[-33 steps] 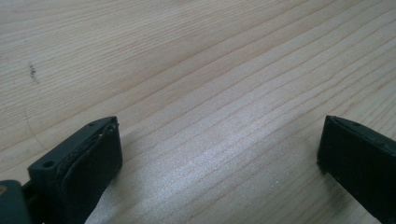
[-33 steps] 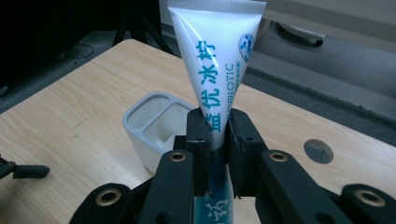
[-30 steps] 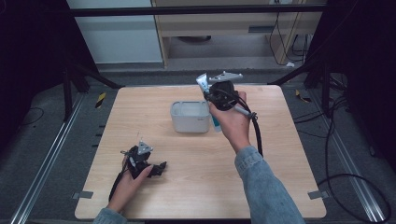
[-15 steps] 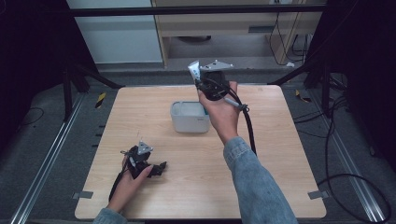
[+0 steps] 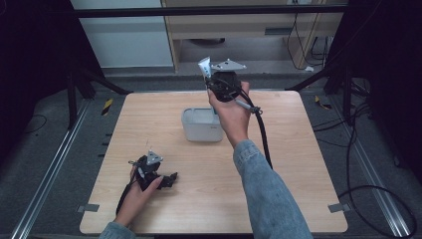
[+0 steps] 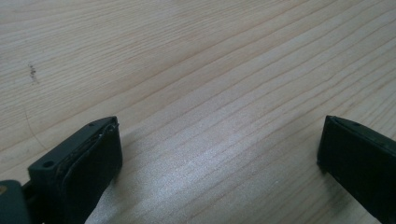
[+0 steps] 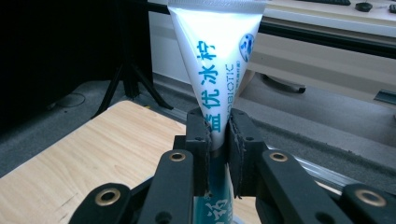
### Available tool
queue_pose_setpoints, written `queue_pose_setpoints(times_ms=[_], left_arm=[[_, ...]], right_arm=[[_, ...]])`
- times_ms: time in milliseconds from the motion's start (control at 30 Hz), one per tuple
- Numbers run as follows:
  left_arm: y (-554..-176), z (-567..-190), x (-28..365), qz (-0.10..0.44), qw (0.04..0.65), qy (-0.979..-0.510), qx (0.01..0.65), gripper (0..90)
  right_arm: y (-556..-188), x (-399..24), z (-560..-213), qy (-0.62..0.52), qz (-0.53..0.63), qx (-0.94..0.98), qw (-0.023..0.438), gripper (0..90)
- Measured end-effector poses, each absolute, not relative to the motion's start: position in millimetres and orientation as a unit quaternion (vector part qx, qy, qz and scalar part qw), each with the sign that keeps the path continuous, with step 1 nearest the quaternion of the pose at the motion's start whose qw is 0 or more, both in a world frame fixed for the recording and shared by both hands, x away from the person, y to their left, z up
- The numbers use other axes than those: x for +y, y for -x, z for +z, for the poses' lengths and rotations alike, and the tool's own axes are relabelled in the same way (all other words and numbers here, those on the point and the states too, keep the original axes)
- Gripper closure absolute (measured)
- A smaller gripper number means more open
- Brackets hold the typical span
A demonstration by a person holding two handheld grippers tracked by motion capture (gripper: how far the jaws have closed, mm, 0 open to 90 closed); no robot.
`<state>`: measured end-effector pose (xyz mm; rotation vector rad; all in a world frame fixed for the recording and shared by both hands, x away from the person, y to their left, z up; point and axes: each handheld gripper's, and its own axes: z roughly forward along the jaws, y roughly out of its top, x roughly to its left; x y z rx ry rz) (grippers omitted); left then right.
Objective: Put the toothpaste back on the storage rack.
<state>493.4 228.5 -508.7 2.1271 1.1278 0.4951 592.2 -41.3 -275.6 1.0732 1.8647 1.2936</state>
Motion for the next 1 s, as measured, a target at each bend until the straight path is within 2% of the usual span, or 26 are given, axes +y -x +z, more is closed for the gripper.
queue_pose_setpoints(times_ms=[400,1000], left_arm=[[-493,-509,228,0.19,0.335,-0.815,0.432,0.0],[-493,-509,228,0.189,0.336,-0.815,0.433,0.0]], right_arm=[[-614,-34,-284,-0.409,0.493,0.693,0.33,79.7],[-625,-15,-296,-0.416,0.508,0.672,0.343,79.6]])
